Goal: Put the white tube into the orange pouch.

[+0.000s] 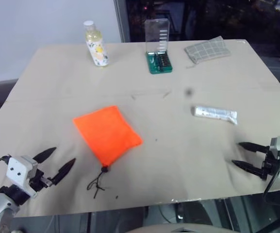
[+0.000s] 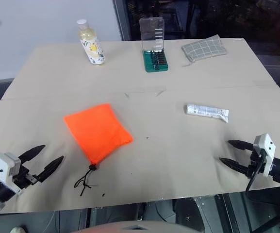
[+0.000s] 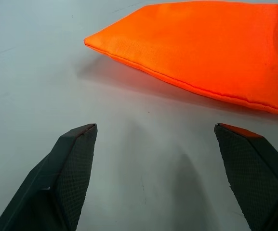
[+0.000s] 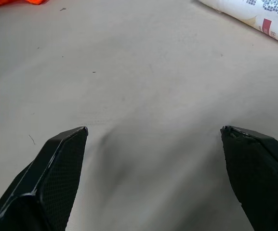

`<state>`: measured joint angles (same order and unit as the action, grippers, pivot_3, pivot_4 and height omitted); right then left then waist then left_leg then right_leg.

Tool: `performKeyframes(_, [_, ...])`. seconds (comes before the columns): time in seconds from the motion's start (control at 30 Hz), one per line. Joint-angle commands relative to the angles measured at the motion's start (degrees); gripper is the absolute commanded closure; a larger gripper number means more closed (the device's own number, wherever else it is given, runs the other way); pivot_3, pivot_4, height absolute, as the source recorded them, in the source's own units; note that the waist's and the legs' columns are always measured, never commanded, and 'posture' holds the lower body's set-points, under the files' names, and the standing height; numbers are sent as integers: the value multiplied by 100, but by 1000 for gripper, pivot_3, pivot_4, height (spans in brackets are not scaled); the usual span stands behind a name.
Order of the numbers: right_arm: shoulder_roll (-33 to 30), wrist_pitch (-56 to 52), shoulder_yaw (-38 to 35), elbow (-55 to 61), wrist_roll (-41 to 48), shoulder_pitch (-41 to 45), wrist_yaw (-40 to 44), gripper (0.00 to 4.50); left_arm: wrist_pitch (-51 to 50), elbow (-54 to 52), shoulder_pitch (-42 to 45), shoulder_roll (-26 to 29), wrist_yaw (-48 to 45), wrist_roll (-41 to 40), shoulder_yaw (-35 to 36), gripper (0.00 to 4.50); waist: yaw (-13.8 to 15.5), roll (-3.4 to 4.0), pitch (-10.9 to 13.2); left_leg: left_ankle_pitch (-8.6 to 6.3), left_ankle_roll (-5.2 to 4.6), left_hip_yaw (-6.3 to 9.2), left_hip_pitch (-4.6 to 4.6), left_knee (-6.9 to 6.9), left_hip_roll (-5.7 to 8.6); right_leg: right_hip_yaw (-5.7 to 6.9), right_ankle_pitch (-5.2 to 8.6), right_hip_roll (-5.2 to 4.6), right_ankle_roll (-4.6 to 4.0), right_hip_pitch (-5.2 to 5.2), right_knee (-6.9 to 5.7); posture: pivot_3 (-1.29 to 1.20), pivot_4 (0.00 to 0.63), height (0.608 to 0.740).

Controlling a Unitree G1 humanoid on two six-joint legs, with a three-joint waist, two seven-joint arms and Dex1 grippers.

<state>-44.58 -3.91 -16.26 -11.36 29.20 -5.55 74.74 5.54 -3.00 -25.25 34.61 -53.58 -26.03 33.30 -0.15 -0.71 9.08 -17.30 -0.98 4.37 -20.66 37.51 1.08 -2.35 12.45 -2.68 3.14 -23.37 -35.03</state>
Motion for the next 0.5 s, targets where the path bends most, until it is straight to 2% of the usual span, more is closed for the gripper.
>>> performKeyframes(0.03, [16, 45, -43, 31, 30, 46, 75, 22, 104, -10, 10, 37, -23, 16, -10, 474, -2, 0, 0, 0, 0, 0, 0, 0, 0, 0, 0, 0, 0, 0, 0, 0, 150, 740])
performKeyframes(0.5, [56, -80, 67, 85, 12, 113, 78, 22, 77, -237, -1, -53, -112, -143, -166, 474, -30, 1, -2, 0, 0, -1, 3, 7, 2, -2, 0, -1, 0, 0, -17, 0, 150, 740])
